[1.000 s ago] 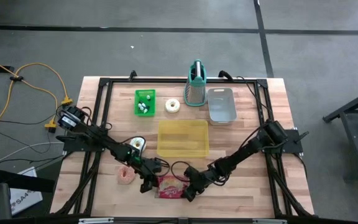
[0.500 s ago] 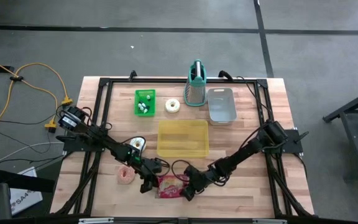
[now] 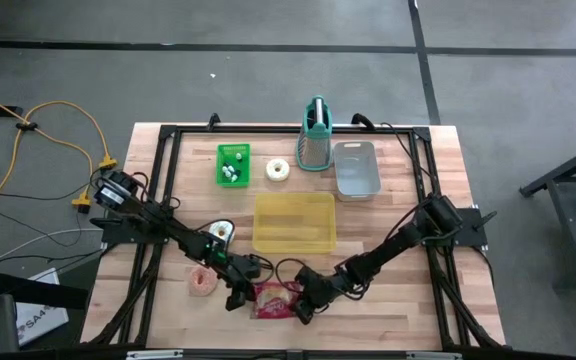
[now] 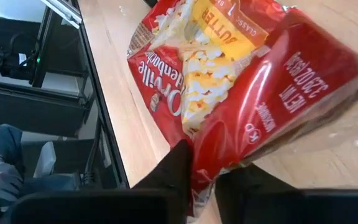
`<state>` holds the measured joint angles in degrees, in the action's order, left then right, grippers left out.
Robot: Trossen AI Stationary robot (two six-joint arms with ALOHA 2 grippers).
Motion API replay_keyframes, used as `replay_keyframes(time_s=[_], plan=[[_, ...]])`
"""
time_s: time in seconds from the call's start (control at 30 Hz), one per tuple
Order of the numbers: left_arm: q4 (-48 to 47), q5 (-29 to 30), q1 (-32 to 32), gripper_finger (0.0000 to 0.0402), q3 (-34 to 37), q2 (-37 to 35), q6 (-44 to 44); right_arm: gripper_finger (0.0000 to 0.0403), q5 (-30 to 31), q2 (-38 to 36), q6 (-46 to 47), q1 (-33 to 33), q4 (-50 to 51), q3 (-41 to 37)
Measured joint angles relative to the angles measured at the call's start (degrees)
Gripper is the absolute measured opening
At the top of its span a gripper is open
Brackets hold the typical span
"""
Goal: Pick & Place Food Item
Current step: Put the red popcorn bag into the yellow bin
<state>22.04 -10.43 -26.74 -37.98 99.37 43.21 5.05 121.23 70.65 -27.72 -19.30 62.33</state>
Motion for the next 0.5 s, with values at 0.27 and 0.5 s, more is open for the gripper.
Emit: replay_keyframes(time_s=[0.27, 0.5], plan=[[-3.2, 2.0, 0.0, 0.0081, -0.1, -1.4, -0.3, 0.0011, 3.1, -0.8, -2.6, -1.9, 0.4, 0.0], [-3.4, 2.3, 0.0, 0.0081, -0.1, -1.4, -0.2, 0.0007, 6.2, -2.9, -3.9, -3.6, 3.4, -0.2]])
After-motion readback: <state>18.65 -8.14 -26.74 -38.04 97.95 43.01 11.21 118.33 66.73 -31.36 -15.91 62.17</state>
